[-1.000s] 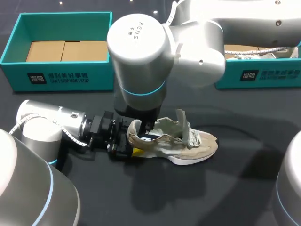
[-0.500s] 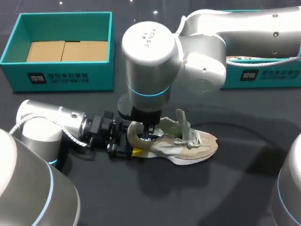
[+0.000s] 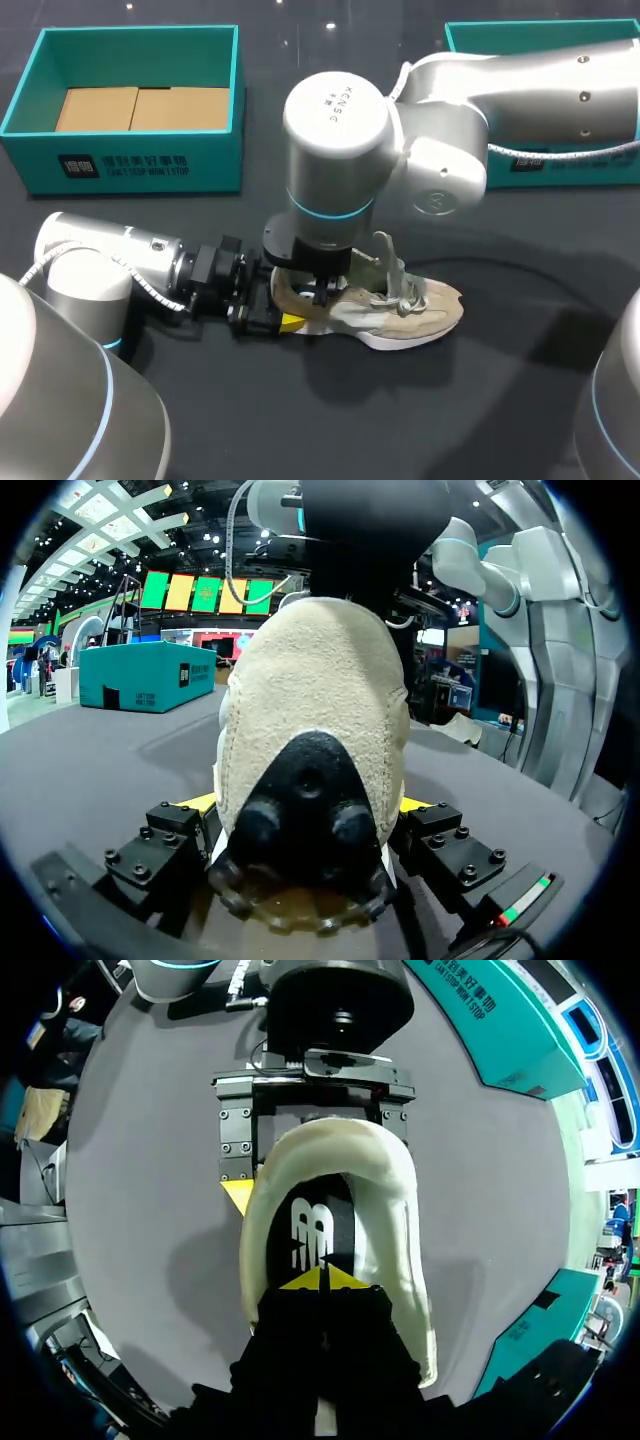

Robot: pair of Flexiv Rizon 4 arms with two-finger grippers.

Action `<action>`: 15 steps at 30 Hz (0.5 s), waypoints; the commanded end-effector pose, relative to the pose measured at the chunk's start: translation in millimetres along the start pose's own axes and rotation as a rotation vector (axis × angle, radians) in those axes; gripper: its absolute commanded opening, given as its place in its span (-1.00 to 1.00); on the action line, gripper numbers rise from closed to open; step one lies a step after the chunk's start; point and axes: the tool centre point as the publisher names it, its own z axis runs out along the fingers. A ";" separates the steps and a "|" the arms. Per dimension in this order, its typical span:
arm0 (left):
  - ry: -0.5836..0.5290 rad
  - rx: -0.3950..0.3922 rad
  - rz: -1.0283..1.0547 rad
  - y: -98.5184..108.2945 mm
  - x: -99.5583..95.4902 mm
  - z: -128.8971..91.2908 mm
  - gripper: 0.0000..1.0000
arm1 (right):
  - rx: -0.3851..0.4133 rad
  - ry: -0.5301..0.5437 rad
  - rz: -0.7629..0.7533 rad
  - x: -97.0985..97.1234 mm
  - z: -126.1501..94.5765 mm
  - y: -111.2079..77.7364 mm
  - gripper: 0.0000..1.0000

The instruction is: Take the shoe out of the shoebox, open the shoe tongue, remove and reinsert the insole, then place the shoe into the shoebox

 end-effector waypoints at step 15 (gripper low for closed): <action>0.000 -0.001 -0.001 2.0 -1.5 -0.5 -1.00 | 0.023 -0.019 0.090 1.7 11.4 -25.8 -1.00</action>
